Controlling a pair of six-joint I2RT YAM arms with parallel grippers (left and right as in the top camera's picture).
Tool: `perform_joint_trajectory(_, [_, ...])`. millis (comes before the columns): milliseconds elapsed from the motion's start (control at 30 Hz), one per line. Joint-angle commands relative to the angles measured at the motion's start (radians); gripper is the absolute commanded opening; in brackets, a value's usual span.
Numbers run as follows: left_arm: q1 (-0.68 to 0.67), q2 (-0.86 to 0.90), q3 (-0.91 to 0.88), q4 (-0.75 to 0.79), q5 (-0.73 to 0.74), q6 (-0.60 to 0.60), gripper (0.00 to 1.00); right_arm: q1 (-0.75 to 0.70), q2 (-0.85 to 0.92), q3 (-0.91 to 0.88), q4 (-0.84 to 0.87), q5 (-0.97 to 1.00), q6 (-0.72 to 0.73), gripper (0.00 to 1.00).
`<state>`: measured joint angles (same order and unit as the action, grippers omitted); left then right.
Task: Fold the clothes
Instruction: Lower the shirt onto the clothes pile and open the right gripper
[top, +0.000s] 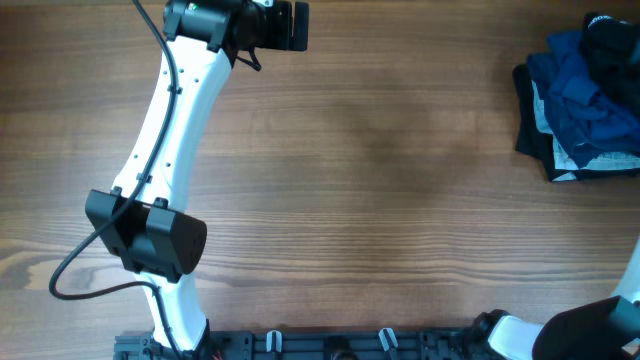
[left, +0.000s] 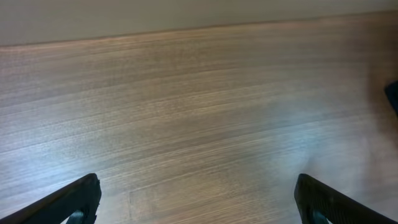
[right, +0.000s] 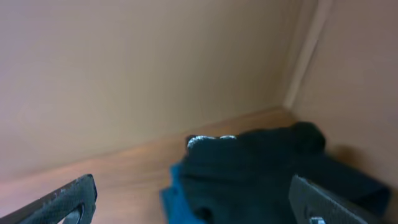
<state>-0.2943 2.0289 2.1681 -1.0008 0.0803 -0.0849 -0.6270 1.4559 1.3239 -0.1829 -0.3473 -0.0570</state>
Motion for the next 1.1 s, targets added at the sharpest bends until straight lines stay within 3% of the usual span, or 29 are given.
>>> perform_joint_trajectory(0, [0.004, 0.014, -0.003, 0.011, 0.016, -0.009, 1.00, 0.116, 0.025, 0.101, -0.037, 0.434, -0.114, 1.00])
perform_joint_trajectory(267, [0.004, 0.014, -0.003, 0.010, 0.016, -0.009, 1.00, 0.140, 0.202, 0.440, -0.403, 0.413, -0.020, 1.00])
perform_joint_trajectory(400, [0.004, 0.014, -0.003, 0.010, 0.016, -0.009, 1.00, 0.139, 0.340, 0.643, -0.553, 0.296, -0.030, 1.00])
perform_joint_trajectory(467, [0.004, 0.014, -0.003, 0.006, 0.016, -0.009, 1.00, 0.140, 0.451, 0.709, -0.451, 0.068, -0.149, 1.00])
perform_joint_trajectory(600, [0.004, 0.014, -0.003, -0.008, 0.016, -0.009, 1.00, 0.135, 0.545, 0.709, -0.321, 0.080, -0.073, 1.00])
perform_joint_trajectory(867, [0.004, 0.014, -0.010, -0.016, 0.016, -0.009, 1.00, 0.126, 0.729, 0.709, -0.206, 0.113, -0.163, 1.00])
perform_joint_trajectory(1067, [0.004, 0.023, -0.010, -0.014, 0.016, -0.009, 1.00, 0.106, 0.740, 0.709, -0.125, 0.155, -0.149, 1.00])
